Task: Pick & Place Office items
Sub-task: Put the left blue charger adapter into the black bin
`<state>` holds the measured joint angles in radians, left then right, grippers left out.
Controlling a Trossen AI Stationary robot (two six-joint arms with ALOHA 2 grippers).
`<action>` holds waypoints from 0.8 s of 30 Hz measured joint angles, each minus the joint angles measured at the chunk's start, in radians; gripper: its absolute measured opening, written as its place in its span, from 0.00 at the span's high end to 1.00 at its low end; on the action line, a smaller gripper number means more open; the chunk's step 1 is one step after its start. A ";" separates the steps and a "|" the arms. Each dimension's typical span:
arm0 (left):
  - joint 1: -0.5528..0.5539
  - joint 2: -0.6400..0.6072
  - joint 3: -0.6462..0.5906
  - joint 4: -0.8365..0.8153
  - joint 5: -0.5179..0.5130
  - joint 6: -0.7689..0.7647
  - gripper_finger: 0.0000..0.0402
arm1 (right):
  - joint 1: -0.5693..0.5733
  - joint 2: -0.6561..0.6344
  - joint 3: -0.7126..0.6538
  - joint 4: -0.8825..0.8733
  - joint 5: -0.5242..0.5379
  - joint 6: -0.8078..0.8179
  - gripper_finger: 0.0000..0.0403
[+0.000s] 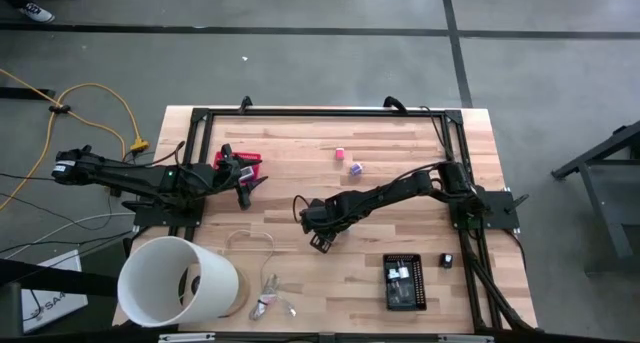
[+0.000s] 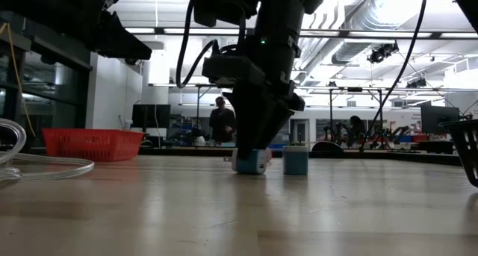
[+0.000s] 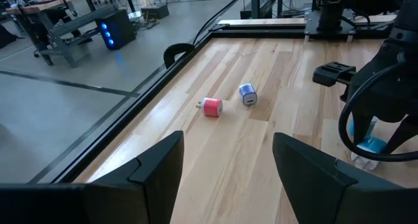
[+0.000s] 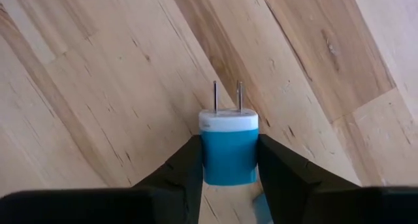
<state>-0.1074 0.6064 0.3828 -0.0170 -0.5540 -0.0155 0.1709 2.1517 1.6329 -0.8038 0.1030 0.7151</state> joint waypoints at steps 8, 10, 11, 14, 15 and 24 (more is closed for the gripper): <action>0.000 0.000 0.000 0.000 0.000 0.000 0.43 | 0.001 0.000 0.000 0.010 0.003 -0.005 0.71; 0.000 0.000 0.000 0.000 0.000 0.000 0.43 | 0.001 0.000 0.000 0.010 0.003 -0.005 0.71; 0.000 0.000 0.000 0.000 0.000 0.000 0.43 | 0.001 0.000 0.000 0.010 0.003 -0.006 0.72; 0.000 0.000 0.000 0.000 0.000 0.000 0.43 | 0.002 0.000 0.000 0.012 0.003 -0.011 0.72; 0.000 0.000 0.000 0.000 0.000 0.000 0.43 | 0.002 0.000 0.000 0.012 0.003 -0.012 0.71; 0.000 0.000 0.000 0.000 0.000 0.000 0.43 | 0.008 -0.028 0.000 -0.004 0.031 -0.032 0.72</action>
<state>-0.1077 0.6064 0.3828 -0.0166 -0.5541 -0.0158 0.1793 2.1236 1.6329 -0.8077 0.1339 0.6835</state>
